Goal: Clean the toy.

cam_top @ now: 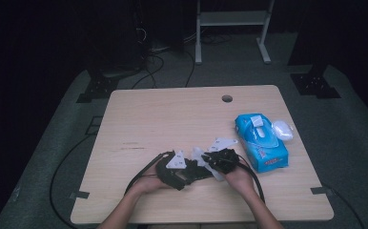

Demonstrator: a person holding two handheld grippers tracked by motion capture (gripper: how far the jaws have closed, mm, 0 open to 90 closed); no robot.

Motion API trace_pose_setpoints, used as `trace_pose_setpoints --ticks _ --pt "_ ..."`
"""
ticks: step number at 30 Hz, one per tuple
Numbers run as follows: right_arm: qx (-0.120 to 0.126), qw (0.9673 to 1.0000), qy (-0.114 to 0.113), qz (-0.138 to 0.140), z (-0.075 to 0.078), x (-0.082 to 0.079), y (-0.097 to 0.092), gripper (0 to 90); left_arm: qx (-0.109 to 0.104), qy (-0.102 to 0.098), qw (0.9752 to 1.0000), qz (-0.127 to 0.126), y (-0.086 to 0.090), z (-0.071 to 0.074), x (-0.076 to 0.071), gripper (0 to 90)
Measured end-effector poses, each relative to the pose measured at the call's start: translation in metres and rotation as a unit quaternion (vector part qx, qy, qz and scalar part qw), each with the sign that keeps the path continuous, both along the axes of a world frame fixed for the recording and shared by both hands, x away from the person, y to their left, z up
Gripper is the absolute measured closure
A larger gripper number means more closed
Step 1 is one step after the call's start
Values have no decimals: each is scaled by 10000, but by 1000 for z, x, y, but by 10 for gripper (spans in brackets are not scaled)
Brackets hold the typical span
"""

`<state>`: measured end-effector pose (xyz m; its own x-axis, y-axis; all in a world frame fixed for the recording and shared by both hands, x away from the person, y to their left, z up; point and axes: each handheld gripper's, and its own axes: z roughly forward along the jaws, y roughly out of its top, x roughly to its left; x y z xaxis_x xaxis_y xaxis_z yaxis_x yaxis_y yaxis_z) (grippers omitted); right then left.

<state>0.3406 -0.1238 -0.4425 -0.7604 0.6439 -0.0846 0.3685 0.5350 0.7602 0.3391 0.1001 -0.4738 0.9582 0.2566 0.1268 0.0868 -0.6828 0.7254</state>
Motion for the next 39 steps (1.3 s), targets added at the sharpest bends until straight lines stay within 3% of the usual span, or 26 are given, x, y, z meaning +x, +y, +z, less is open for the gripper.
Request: trace_pose_setpoints --ticks 4,9,14,17,21,23,27,29,32,34,39 --pt "72 9999 41 -130 0 2 -6 829 1 -10 10000 -13 0 0 0 238" --pt "120 9999 69 45 0 2 3 829 21 -22 10000 -9 2 0 0 238" --pt "-5 9997 -8 -262 1 -1 -25 829 7 2 10000 -28 2 0 0 238" --pt "80 9989 103 -447 2 -2 -42 830 18 -33 10000 -27 2 0 0 238" --pt "190 9994 133 -263 1 -9 -39 829 22 -33 10000 -17 2 0 0 238" --pt "84 9998 77 -165 0 -11 -34 829 21 -34 10000 -12 2 0 -1 238" --pt "53 9996 89 -256 -1 -13 -44 829 23 -43 10000 -40 2 -1 0 238" --pt "170 9994 149 -274 -1 -18 -50 829 0 -7 10000 -40 3 -1 1 238" --pt "344 9991 238 -62 -4 -30 -47 829 32 -54 10000 -39 2 -1 0 238" --pt "313 9993 165 71 -6 -37 -45 829 48 -51 10000 -66 2 0 -1 238" --pt "176 9996 188 -137 -4 -40 -59 829 34 -37 10000 -49 2 0 -1 238"
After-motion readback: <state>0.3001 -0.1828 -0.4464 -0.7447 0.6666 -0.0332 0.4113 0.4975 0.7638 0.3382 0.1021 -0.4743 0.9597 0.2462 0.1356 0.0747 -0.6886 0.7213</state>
